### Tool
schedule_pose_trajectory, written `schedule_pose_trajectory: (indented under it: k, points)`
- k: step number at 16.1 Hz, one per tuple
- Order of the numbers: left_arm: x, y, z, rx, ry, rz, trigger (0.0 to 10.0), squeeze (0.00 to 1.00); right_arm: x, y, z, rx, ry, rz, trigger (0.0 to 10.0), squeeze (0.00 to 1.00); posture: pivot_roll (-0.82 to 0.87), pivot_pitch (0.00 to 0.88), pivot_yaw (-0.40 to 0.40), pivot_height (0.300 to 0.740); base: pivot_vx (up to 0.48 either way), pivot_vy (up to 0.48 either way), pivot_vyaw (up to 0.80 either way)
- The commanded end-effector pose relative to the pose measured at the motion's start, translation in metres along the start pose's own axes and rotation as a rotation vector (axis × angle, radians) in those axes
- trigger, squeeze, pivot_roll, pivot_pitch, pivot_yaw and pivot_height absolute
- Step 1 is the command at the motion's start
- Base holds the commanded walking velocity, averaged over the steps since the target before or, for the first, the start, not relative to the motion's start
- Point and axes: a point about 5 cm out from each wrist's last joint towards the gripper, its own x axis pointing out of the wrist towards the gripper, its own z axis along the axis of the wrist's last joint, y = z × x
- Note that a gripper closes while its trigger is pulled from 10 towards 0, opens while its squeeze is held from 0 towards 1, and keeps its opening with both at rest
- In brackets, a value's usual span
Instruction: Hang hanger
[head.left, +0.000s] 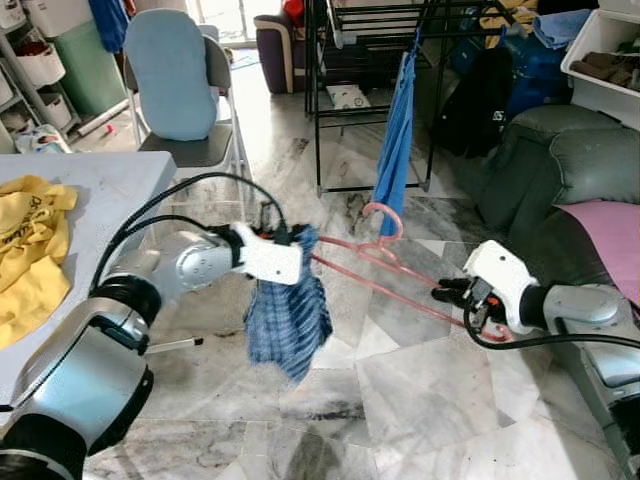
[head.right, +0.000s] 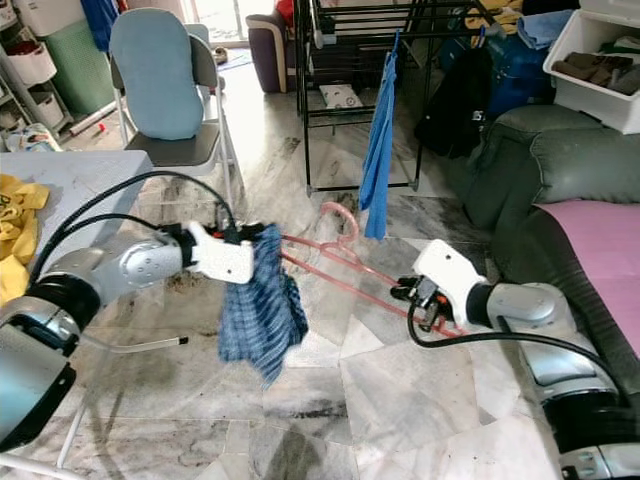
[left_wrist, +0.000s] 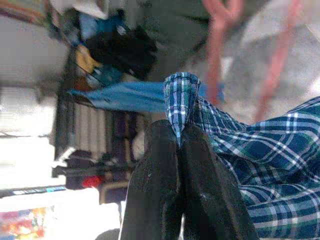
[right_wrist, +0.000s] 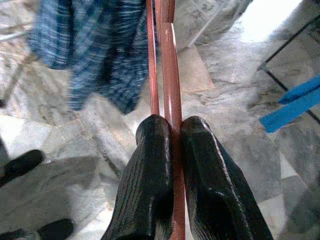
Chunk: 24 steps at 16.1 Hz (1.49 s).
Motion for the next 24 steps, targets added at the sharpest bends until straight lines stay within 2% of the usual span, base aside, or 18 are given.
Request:
schedule_pose_trajectory:
  k: [1, 3, 4, 6, 8, 9, 12, 15, 17, 21, 22, 23, 24]
  points:
    - [0.003, 0.026, 0.010, 0.044, -0.064, 0.115, 10.0, 0.00, 0.005, 0.012, -0.005, 0.026, 0.002, 0.074, 10.0, 0.00, -0.11, 0.000, 0.047, 0.740, 0.000, 0.000, 0.00]
    - [0.005, 0.035, 0.018, 0.033, -0.121, 0.161, 10.0, 0.00, 0.008, 0.016, -0.013, 0.045, 0.021, 0.076, 10.0, 0.00, -0.11, 0.000, 0.049, 0.740, 0.000, 0.000, 0.00]
    - [0.005, 0.042, 0.024, -0.001, -0.170, 0.200, 10.0, 0.00, 0.012, 0.017, -0.021, 0.083, 0.034, 0.049, 10.0, 0.00, -0.11, 0.000, 0.050, 0.740, 0.000, 0.000, 0.00]
    - [0.004, 0.049, 0.026, -0.043, -0.190, 0.238, 10.0, 0.00, 0.015, 0.016, -0.031, 0.147, 0.049, -0.005, 10.0, 0.00, -0.11, 0.000, 0.048, 0.740, 0.000, 0.000, 0.00]
    - [-0.003, 0.046, 0.016, -0.087, -0.142, 0.262, 10.0, 0.00, 0.012, 0.015, -0.048, 0.228, 0.088, -0.072, 10.0, 0.00, -0.10, 0.000, 0.041, 0.740, 0.000, 0.000, 0.00]
    - [-0.008, 0.041, 0.008, -0.110, -0.103, 0.258, 10.0, 0.00, 0.010, 0.015, -0.053, 0.237, 0.106, -0.090, 10.0, 0.00, -0.10, 0.000, 0.040, 0.740, 0.000, 0.000, 0.00]
    - [-0.018, 0.030, -0.007, -0.138, -0.026, 0.239, 10.0, 0.00, 0.006, 0.010, -0.054, 0.279, 0.090, -0.109, 10.0, 0.00, -0.11, 0.000, 0.036, 0.740, 0.000, 0.000, 0.00]
    - [-0.021, 0.027, -0.012, -0.171, 0.008, 0.250, 10.0, 0.00, 0.004, 0.002, -0.059, 0.438, 0.046, -0.158, 10.0, 0.00, -0.10, 0.000, 0.024, 0.740, 0.000, 0.000, 0.00]
    - [-0.021, 0.023, -0.013, -0.179, 0.019, 0.248, 10.0, 0.00, 0.005, 0.004, -0.058, 0.483, 0.019, -0.127, 10.0, 0.00, -0.10, 0.000, 0.017, 0.740, 0.000, 0.000, 0.00]
    - [-0.018, 0.021, -0.008, -0.208, -0.003, 0.285, 10.0, 0.00, -0.003, 0.016, -0.080, 0.507, 0.120, -0.042, 10.0, 0.00, -0.10, 0.000, 0.012, 0.740, 0.000, 0.000, 0.00]
    - [-0.017, 0.027, -0.004, -0.222, -0.028, 0.309, 10.0, 0.00, -0.009, 0.024, -0.090, 0.495, 0.173, 0.023, 10.0, 0.00, -0.10, 0.000, 0.012, 0.740, 0.000, 0.000, 0.00]
    - [-0.016, 0.027, -0.004, -0.224, -0.030, 0.310, 10.0, 0.00, -0.009, 0.026, -0.090, 0.492, 0.173, 0.035, 10.0, 0.00, -0.10, 0.000, 0.012, 0.740, 0.000, 0.000, 0.00]
    - [-0.013, 0.024, 0.002, -0.217, -0.057, 0.287, 10.0, 0.00, -0.010, 0.036, -0.086, 0.476, 0.142, 0.140, 10.0, 0.00, -0.10, 0.000, 0.013, 0.740, 0.000, 0.000, 0.00]
